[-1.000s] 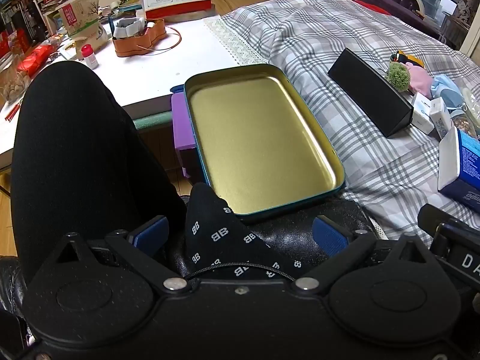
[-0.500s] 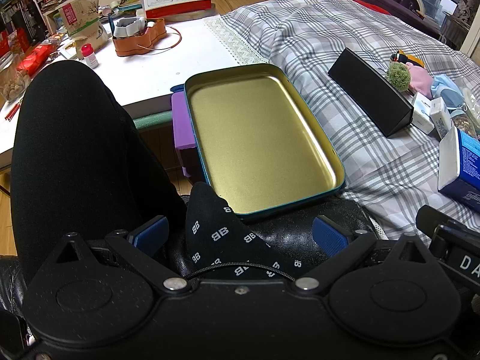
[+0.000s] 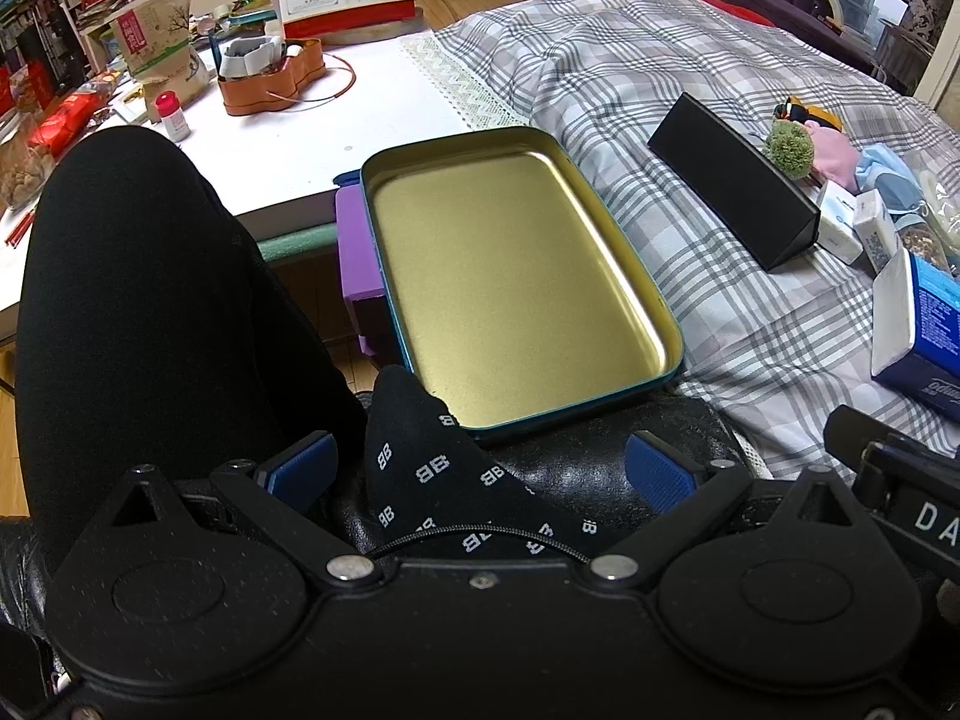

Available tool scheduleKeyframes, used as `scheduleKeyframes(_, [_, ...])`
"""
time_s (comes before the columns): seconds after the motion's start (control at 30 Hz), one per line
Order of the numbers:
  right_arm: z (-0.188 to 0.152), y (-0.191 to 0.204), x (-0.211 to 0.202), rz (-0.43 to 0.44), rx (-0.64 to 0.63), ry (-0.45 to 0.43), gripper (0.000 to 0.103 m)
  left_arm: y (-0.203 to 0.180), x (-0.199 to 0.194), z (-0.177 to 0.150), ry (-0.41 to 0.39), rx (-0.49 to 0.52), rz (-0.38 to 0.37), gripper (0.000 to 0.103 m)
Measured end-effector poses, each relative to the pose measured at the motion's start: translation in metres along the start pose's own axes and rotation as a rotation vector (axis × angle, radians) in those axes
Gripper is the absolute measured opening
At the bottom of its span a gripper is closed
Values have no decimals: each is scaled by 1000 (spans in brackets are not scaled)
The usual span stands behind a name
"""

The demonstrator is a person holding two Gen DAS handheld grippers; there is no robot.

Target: Organize soft objects

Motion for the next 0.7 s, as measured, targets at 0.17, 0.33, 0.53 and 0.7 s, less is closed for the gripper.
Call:
scheduleKeyframes(0.17, [1,-2,1,-1,16,-8,101,-3,-2,3,-11,10,-13,99])
scheduleKeyframes(0.33, [4,-12,5,18,58,-3,96,-14,3,6,7,41,-50,98])
scheduleKeyframes(0.53, [14,-40,12,-13,129,-14,94,-38,10,15,14,125,-104,98])
scheduleKeyframes(0.7, [30,-89,19,-94,228,-55,93,-61,20,39,13,174,-157,98])
Point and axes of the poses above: each gripper's, at about its wrist camera, not at the fingertips, and x roughly the way its jaws point, y to its left, z to its top, the point moved 5 cm from there along x, roughly the way its jaws point, and after that the axes turned 12 degrees about -y, right-handed, at the moved point
